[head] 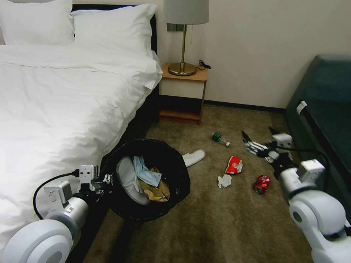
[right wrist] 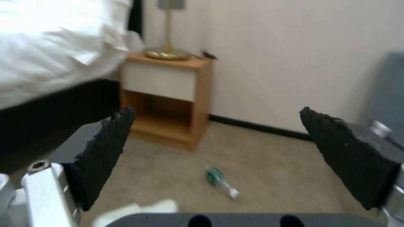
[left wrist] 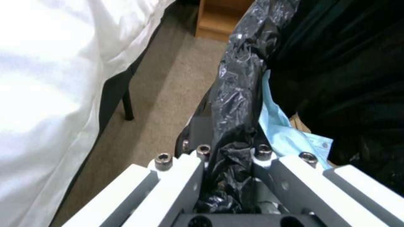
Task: Pick up the trash bin, then pick up the garbage on the floor and place it into the trash bin.
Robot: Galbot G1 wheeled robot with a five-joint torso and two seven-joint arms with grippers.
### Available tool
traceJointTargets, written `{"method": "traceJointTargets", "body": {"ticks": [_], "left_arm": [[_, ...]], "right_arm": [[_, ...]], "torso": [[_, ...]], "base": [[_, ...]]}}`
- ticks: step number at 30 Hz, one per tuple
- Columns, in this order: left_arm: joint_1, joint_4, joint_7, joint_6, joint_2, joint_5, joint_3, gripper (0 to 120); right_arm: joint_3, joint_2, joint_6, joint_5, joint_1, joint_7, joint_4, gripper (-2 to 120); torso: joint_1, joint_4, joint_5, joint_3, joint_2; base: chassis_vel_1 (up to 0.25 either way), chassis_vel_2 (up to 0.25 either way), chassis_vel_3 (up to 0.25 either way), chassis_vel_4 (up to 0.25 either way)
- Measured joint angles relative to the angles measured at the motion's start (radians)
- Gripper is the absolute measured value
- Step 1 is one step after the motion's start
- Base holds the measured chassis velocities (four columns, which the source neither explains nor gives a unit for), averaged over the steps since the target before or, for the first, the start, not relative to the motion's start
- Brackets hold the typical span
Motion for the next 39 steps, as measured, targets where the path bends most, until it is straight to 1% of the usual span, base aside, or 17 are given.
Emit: {"method": "traceJointTargets", "body": {"ticks": [1,2,4,7,13,18,29,39], "left_arm": [[0.000,0.000,0.000,0.000,0.000,0.000,0.000,2],[0.000,0.000,0.000,0.000,0.002,0.000,-0.002,2],[0.000,0.000,0.000,0.000,0.002,0.001,-0.004,2],[-0.001,0.001,0.001,0.000,-0.003,0.003,0.000,2],[0.000,0.001,0.001,0.000,-0.005,0.004,0.003,2],[0.006,-0.002,0.001,0.000,-0.006,0.006,0.000,2],[0.005,-0.003,0.002,0.000,-0.011,0.009,0.001,2],[0.009,-0.013,0.003,0.000,-0.011,0.010,-0.004,2]], "right_arm": [[0.000,0.000,0.000,0.000,0.000,0.000,0.000,100],[0.027,0.016,0.002,-0.002,-0.024,-0.002,0.011,100],[0.069,0.043,0.003,-0.001,-0.056,-0.008,0.030,100],[0.094,0.065,0.003,0.000,-0.068,-0.009,0.036,100],[0.097,0.089,0.002,0.002,-0.059,-0.009,0.033,100],[0.083,0.095,0.001,0.001,-0.049,-0.007,0.031,100],[0.062,0.099,-0.003,-0.003,-0.056,0.009,0.034,100],[0.045,0.100,-0.011,-0.008,-0.062,0.012,0.044,100]], "torso": [[0.000,0.0000,0.0000,0.000,0.000],[0.000,0.0004,-0.0001,0.000,0.000],[0.000,0.0003,-0.0003,0.000,0.000],[0.000,0.0003,-0.0002,0.000,0.000],[0.000,0.0004,-0.0003,0.000,0.000],[0.000,0.0005,-0.0003,0.000,0.000],[0.000,0.0003,-0.0002,0.000,0.000],[0.000,0.0004,-0.0002,0.000,0.000]], "base": [[0.000,0.000,0.000,0.000],[0.000,0.000,0.000,0.000],[0.000,0.000,0.000,0.000],[0.000,0.000,0.000,0.000],[0.000,0.000,0.000,0.000],[-0.041,0.035,0.052,-0.050],[-0.124,0.121,0.118,-0.130],[-0.095,0.095,0.094,-0.086]]}}
